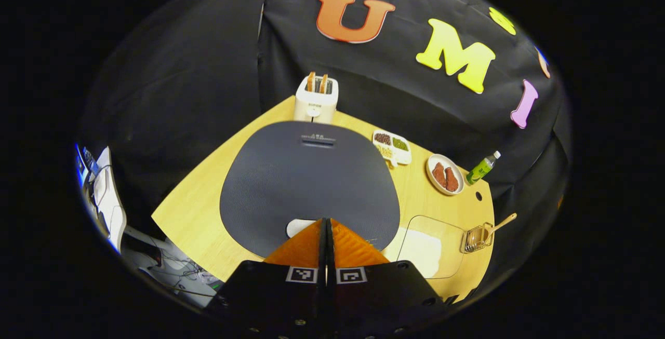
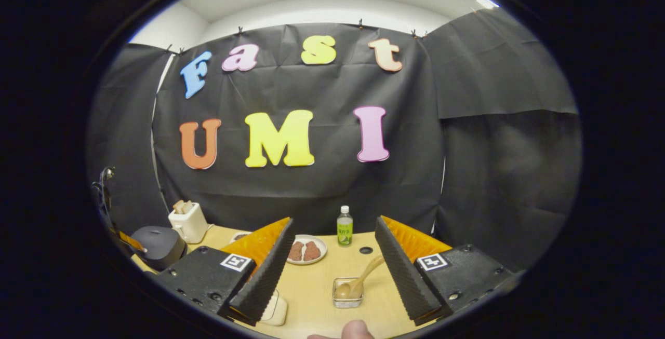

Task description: Close the left gripper, press the button to open the rice cooker; take a wooden spoon from the chopstick holder with the right hand, scoop a spoonful of rice and pour it into the rice cooker, then put the wooden spoon back into the chopstick holder.

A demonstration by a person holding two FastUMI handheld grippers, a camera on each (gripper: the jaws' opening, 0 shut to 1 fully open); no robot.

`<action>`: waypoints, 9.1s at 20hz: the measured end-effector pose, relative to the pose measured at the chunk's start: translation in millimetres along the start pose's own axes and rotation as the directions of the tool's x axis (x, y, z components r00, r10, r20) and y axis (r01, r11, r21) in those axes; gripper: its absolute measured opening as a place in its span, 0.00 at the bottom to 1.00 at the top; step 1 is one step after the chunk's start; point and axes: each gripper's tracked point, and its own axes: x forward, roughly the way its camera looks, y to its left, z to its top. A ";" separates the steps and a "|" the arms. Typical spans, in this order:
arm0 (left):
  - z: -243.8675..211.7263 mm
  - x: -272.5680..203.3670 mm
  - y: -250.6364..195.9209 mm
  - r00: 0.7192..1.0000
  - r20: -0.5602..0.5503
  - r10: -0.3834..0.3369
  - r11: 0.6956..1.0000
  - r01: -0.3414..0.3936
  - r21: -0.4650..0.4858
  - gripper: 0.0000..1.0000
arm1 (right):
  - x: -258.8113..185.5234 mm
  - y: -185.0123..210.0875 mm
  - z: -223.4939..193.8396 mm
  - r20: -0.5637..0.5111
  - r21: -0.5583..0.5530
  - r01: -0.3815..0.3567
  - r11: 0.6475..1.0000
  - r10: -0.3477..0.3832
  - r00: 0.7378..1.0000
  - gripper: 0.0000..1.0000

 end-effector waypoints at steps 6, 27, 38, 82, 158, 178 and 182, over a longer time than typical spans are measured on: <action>79.7 -36.7 -15.8 0.971 0.236 -0.034 0.999 0.025 0.038 0.00 | -12.5 -7.1 3.0 0.009 -0.012 0.018 1.000 -0.018 1.000 1.00; 85.9 -96.6 -52.3 0.892 0.434 -0.130 0.983 0.059 0.172 0.96 | -27.7 -17.2 -24.3 -0.063 -0.015 0.014 1.000 -0.015 0.998 1.00; 75.4 -136.2 -85.3 0.849 0.506 -0.152 0.986 0.097 0.134 0.95 | 25.0 -36.8 -102.5 -0.231 0.051 0.005 0.999 0.007 0.973 1.00; 0.6 -131.6 -51.3 0.891 0.432 -0.140 0.975 0.048 0.217 0.95 | 65.5 100.0 -118.8 -0.340 0.144 -0.152 0.978 0.193 0.920 0.08; 6.4 -154.3 47.2 0.884 0.467 0.021 0.989 -0.088 0.123 0.95 | 54.2 357.2 -115.6 -0.283 0.764 -0.283 0.580 0.695 0.661 0.08; 0.5 -171.0 91.5 0.863 0.483 0.150 0.985 -0.174 0.004 0.95 | 60.6 444.2 -150.1 -0.380 0.396 -0.498 0.771 0.631 0.676 0.09; 1.2 -172.5 95.8 0.861 0.482 0.162 0.983 -0.182 -0.005 0.95 | 56.1 447.1 -145.5 -0.368 0.358 -0.519 0.776 0.629 0.685 0.08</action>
